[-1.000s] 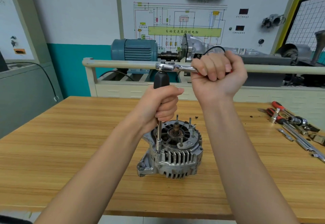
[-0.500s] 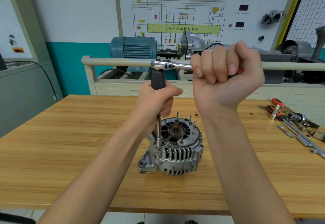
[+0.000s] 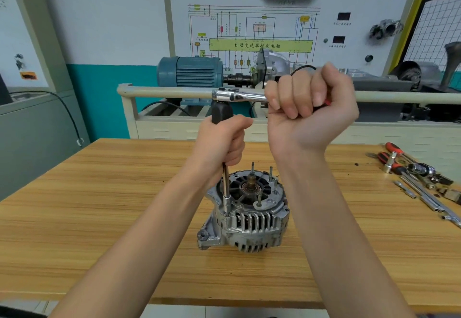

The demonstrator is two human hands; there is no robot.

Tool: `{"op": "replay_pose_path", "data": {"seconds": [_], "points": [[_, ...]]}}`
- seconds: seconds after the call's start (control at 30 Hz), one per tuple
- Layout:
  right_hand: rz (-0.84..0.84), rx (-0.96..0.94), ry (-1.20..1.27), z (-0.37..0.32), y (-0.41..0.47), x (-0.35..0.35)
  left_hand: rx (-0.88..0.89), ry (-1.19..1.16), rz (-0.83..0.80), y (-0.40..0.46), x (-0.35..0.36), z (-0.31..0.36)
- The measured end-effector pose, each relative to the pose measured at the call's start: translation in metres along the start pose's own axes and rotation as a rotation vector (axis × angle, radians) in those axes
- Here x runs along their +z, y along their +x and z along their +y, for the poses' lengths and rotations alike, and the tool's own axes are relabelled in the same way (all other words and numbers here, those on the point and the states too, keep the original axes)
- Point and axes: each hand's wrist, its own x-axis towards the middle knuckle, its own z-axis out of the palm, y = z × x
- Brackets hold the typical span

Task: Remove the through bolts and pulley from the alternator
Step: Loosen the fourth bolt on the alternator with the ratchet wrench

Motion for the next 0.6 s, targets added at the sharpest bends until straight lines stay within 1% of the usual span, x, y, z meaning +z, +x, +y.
{"op": "replay_pose_path", "data": {"seconds": [0.07, 0.13, 0.2, 0.23, 0.3, 0.4, 0.5, 0.53, 0.57, 0.6], "points": [[-0.1, -0.119, -0.098, 0.007, -0.011, 0.008, 0.016, 0.041, 0.164, 0.0, 0.006, -0.002], [-0.157, -0.218, -0.154, 0.013, -0.018, 0.014, 0.033, 0.076, 0.276, 0.001, 0.009, -0.004], [-0.174, -0.245, -0.164, 0.015, -0.019, 0.016, 0.05, 0.094, 0.303, 0.0, 0.01, -0.006], [-0.169, -0.224, -0.15, 0.014, -0.017, 0.014, 0.06, 0.097, 0.284, 0.0, 0.009, -0.007], [-0.138, -0.14, -0.114, 0.007, -0.01, 0.008, 0.078, 0.087, 0.167, -0.001, 0.003, -0.006], [-0.015, 0.043, 0.017, -0.004, 0.005, -0.005, 0.04, -0.01, -0.152, 0.001, -0.011, -0.002], [0.133, 0.232, 0.258, -0.009, 0.019, -0.02, -0.081, -0.129, -0.462, 0.005, -0.018, 0.001], [0.16, 0.271, 0.328, -0.009, 0.021, -0.024, -0.113, -0.158, -0.53, 0.005, -0.017, 0.001], [0.178, 0.29, 0.376, -0.009, 0.023, -0.027, -0.135, -0.174, -0.562, 0.005, -0.016, 0.0], [0.191, 0.29, 0.396, -0.008, 0.024, -0.029, -0.15, -0.177, -0.556, 0.006, -0.014, -0.001]]}}
